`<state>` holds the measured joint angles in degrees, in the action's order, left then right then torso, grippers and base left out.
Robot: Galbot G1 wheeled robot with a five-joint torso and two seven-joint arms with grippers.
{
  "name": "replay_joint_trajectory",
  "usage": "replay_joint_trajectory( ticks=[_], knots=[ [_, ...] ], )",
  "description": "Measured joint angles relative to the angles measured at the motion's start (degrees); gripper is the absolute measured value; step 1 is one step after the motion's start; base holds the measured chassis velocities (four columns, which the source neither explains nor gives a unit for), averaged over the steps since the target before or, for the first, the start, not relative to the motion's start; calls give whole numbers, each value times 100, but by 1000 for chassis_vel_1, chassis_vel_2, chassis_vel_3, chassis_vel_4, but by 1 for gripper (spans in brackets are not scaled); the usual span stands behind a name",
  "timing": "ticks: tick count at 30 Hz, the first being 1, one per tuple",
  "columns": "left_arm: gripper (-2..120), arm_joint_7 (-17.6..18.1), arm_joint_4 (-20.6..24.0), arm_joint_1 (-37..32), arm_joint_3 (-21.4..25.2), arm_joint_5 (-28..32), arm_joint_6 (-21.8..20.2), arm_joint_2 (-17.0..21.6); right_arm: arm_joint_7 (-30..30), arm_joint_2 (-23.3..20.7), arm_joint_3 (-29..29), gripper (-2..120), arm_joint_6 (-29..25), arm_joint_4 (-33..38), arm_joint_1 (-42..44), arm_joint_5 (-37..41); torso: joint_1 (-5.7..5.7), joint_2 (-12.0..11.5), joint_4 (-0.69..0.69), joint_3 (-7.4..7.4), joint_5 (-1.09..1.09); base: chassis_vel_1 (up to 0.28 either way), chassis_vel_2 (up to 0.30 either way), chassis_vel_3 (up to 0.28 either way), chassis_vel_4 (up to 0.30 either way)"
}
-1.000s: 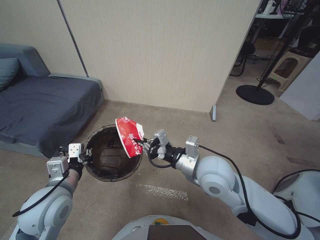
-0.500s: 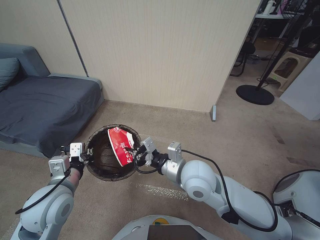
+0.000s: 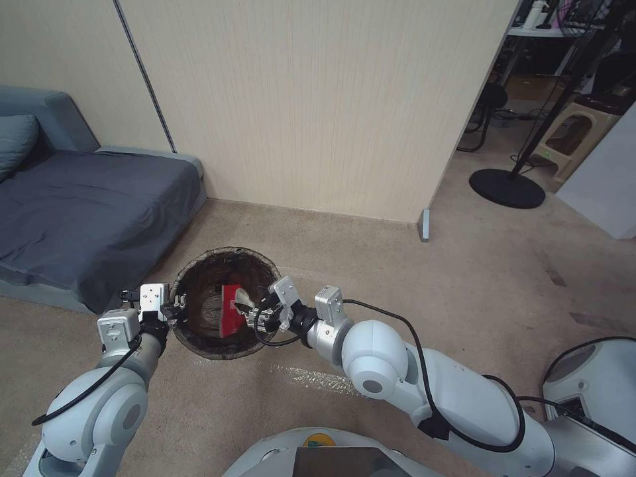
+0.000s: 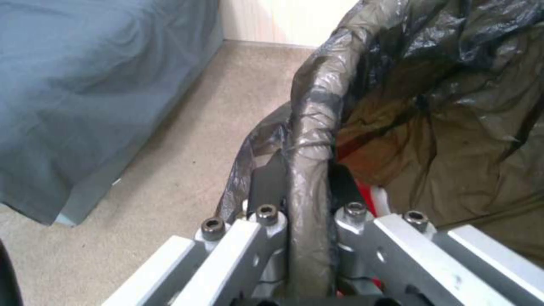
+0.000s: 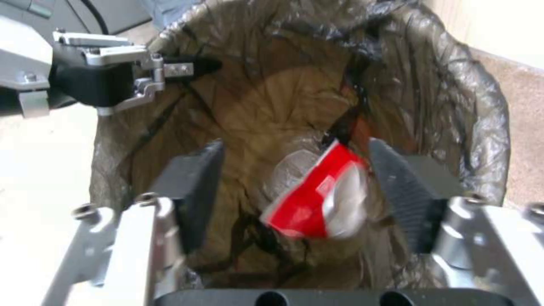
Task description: Pick up the trash bin, then pick up the garbage from the floor and place it into the trash bin.
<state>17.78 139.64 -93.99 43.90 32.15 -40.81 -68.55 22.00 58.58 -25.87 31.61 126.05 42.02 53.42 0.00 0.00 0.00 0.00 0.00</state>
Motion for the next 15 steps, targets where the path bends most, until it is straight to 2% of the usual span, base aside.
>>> replay_joint_trajectory(
  ticks=[1, 4, 5, 8, 9, 13, 14, 15],
  knots=[
    [3, 0, 0, 0, 0, 0, 0, 0, 0, 0, 0, 68, 0, 0, 0, 0, 0, 0, 0, 0, 0, 0, 0, 0, 0],
    [3, -5, 0, -1, 18, 4, -1, 0, 15, -31, 141, 82, -39, 79, -48, 55, 0, 0, 1, 0, 0, 0, 0, 0, 0],
    [3, -5, 0, -1, 18, 4, -1, 0, 15, -31, 141, 82, -39, 79, -48, 55, 0, 0, 1, 0, 0, 0, 0, 0, 0],
    [3, -11, -4, -9, 34, 6, -1, -10, -208, -207, 526, 96, -305, 218, -63, 59, 0, 0, 1, 0, 1, 0, 0, 0, 0],
    [3, -11, -4, -9, 34, 6, -1, -10, -208, -207, 526, 96, -305, 218, -63, 59, 0, 0, 1, 0, 1, 0, 0, 0, 0],
    [3, -14, 3, -12, 60, 25, -17, -60, -791, -576, 1405, 100, -905, 319, 371, -419, 0, 0, 0, 0, 2, 0, 0, 0, 0],
    [3, -14, 3, -12, 60, 25, -17, -60, -791, -576, 1405, 100, -905, 319, 371, -419, 0, 0, 0, 0, 2, 0, 0, 0, 0],
    [3, -15, 5, -13, 72, 34, -19, -82, -937, -694, 1837, 100, -1036, 379, 663, -609, 0, 0, 1, 0, 2, 0, 0, 0, 0]
  ],
)
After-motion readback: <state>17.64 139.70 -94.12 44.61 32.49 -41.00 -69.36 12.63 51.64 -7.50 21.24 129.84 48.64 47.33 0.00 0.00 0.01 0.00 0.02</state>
